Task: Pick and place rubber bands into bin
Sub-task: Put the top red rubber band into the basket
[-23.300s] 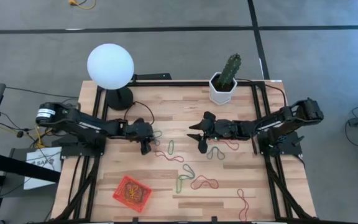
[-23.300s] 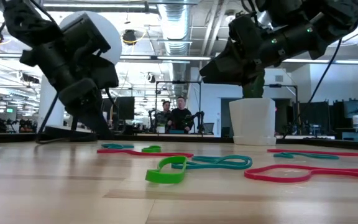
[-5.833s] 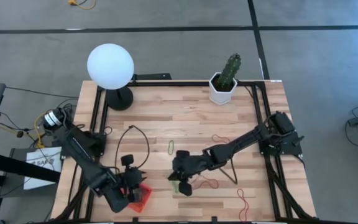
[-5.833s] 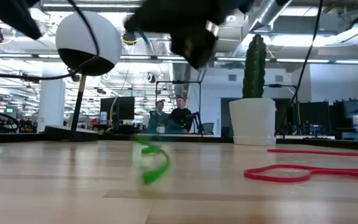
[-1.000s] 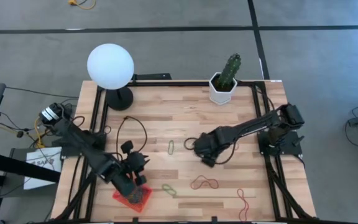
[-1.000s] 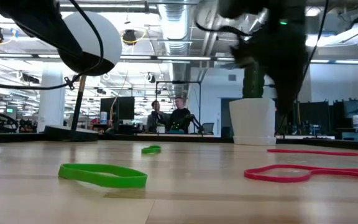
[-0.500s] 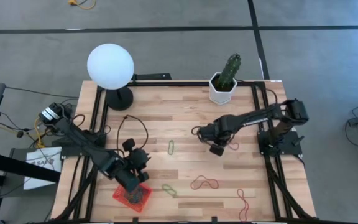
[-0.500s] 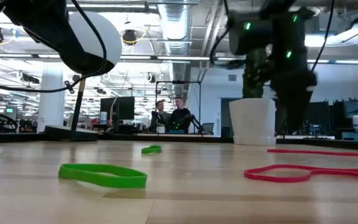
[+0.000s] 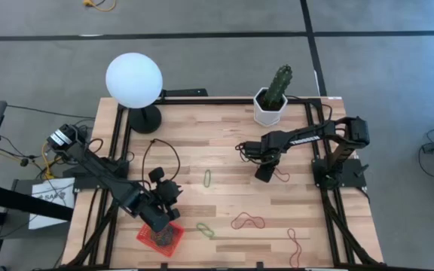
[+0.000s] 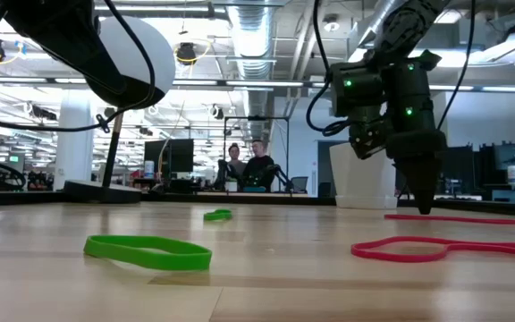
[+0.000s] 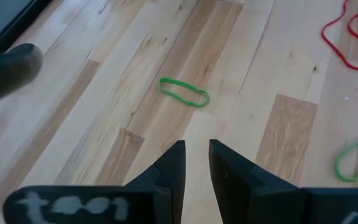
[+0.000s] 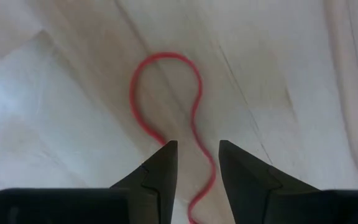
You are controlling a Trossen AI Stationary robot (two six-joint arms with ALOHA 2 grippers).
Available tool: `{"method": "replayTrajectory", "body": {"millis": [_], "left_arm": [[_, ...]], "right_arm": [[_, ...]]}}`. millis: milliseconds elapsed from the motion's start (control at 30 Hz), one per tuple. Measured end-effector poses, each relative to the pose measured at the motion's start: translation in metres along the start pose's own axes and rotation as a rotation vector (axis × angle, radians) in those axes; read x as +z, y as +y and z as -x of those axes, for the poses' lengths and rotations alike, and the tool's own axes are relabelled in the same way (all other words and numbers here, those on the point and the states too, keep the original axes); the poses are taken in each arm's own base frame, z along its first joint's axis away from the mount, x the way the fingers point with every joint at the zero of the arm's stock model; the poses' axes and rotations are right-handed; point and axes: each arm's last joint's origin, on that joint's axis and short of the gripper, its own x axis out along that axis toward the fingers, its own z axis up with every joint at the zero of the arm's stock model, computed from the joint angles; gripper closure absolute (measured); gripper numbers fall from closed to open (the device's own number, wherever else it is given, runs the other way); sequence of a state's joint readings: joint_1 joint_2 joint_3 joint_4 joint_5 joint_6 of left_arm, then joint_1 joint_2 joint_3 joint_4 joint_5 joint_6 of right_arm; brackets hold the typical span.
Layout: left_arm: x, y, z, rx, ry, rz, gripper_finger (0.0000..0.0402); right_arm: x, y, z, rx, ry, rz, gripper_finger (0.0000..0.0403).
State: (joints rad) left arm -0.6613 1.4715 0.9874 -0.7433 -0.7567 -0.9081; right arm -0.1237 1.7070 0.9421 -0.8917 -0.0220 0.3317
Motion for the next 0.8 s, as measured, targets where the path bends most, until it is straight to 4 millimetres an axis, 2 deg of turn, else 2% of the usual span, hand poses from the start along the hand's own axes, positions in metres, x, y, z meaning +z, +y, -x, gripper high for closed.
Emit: {"method": "replayTrajectory", "body": {"millis": [467,567,733,800], "left_arm": [[0.0,0.0,0.0,0.001,-0.001,-0.014,0.034],[0.0,0.0,0.0,0.001,-0.002,-0.014,0.034],[0.0004,0.0003,0.0,0.011,-0.014,-0.015,0.034],[0.0008,0.0007,0.0,0.023,-0.029,-0.015,0.034]], "right_arm": [[0.0037,0.0009,-0.0094,0.003,-0.06,0.002,0.0297],[0.0037,0.0027,-0.0099,-0.003,-0.068,0.002,0.0321],[0.0046,0.0023,-0.0101,-0.02,-0.082,-0.054,0.0391],[0.0046,0.0033,-0.0102,-0.02,-0.086,-0.069,0.0395]]}}
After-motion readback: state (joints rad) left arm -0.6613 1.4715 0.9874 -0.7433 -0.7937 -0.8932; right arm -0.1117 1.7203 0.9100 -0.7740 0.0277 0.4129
